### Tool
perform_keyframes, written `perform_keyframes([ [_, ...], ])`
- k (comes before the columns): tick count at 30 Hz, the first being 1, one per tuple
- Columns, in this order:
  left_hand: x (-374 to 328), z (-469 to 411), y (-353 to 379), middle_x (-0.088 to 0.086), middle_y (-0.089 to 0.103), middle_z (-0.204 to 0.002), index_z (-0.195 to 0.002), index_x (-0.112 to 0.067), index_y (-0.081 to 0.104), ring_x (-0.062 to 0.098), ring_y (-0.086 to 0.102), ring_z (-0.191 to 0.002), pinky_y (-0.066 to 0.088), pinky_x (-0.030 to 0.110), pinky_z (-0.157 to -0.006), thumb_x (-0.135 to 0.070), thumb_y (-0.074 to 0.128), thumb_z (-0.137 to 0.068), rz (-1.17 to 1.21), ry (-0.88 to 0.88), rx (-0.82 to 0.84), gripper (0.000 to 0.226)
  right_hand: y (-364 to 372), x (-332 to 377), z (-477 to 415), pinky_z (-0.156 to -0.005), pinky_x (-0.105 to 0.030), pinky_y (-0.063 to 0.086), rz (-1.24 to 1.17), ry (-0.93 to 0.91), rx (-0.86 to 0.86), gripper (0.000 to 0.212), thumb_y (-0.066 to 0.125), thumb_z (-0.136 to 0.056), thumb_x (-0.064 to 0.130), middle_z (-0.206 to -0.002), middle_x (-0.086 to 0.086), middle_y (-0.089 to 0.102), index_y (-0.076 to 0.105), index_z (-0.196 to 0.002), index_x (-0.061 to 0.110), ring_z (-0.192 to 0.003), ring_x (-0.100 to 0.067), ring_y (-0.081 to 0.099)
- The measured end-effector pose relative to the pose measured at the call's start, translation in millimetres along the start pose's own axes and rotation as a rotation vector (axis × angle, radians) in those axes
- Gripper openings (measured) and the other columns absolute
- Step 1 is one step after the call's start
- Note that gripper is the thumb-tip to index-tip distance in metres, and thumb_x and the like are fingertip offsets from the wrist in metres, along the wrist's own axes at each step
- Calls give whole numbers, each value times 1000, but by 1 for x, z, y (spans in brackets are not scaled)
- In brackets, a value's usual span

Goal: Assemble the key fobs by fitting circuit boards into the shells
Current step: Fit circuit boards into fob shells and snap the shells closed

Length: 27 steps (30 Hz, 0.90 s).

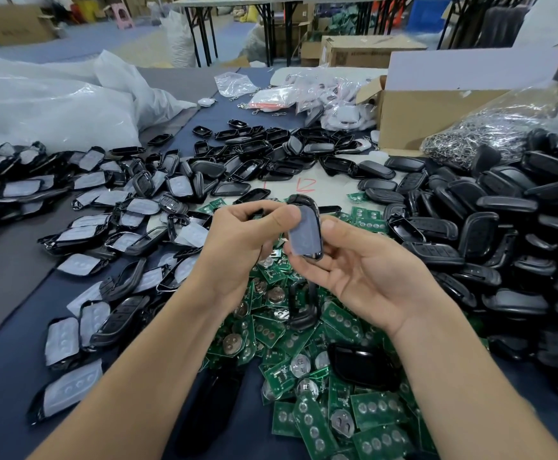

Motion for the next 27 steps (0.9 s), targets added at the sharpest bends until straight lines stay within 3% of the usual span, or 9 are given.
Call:
perform_keyframes([
  [3, -1, 0, -1, -7, 45, -46, -79, -20, 81, 12, 32, -48, 36, 17, -52, -30, 82, -78, -12, 3, -19, 10, -1, 0, -1, -78, -39, 65, -31, -5, -18, 38, 65, -84, 11, -98, -19, 76, 64, -118, -6, -91, -32, 76],
  [10, -1, 1, -1, -8, 50, -46, -78, -20, 81, 10, 34, -48, 37, 18, -51, -25, 82, -76, -27, -3, -64, 5, 1, 1, -1, -79, -39, 64, -4, 3, -8, 46, 64, -88, 13, -101, -20, 75, 60, -128, -8, -94, -33, 76],
  [16, -2, 5, 3, -7, 64, -54, -82, -12, 80, 3, 53, -45, 43, 14, -48, -15, 83, -81, -45, 1, -87, 5, 3, -2, 0, -79, -39, 63, 21, 19, 29, 44, 59, -92, 17, -110, -26, 74, 61, -129, -6, -96, -34, 76],
  [18, -3, 4, 2, -15, 58, -49, -80, -14, 79, 0, 50, -43, 50, 14, -57, -16, 81, -88, -109, -10, -131, 9, 3, -4, -1, -75, -36, 63, 15, 17, -16, 45, 60, -90, 20, -110, -25, 74, 62, -127, -6, -92, -32, 76],
  [20, -4, 3, -9, -15, 47, -47, -71, -20, 79, 2, 41, -43, 53, 21, -71, -30, 77, -92, -137, -67, -243, 23, 4, -7, -3, -69, -32, 63, 31, 8, -67, 45, 60, -90, 20, -110, -27, 75, 62, -126, -7, -88, -29, 77],
  [21, -5, 2, -17, -11, 43, -48, -73, -19, 81, 5, 36, -44, 50, 22, -71, -38, 76, -93, -123, -98, -316, 27, 4, -9, -4, -67, -31, 63, 53, 5, -92, 42, 59, -93, 19, -110, -28, 74, 61, -126, -7, -86, -30, 77],
  [23, -7, 2, -33, -5, 35, -52, -82, -19, 82, 9, 29, -44, 42, 20, -56, -46, 68, -97, -59, -138, -437, 34, 6, -15, -7, -65, -32, 63, 106, 15, -138, 34, 55, -101, 17, -111, -31, 73, 61, -126, -7, -87, -33, 77],
  [27, -20, 2, -55, 7, 44, -64, -63, -23, 79, 12, 26, -45, 22, 27, -45, -27, 54, -100, 164, -48, -565, 45, 16, -16, -15, -68, -33, 64, 290, 2, -199, 16, 59, -100, 4, -104, -22, 77, 64, -115, 6, -93, -38, 77],
])
Point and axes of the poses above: each hand's wrist, its own z-axis away from the middle knuckle, its own y-axis out of the palm, x = y × z, the point moved 5 cm from there along -z, towards the middle knuckle
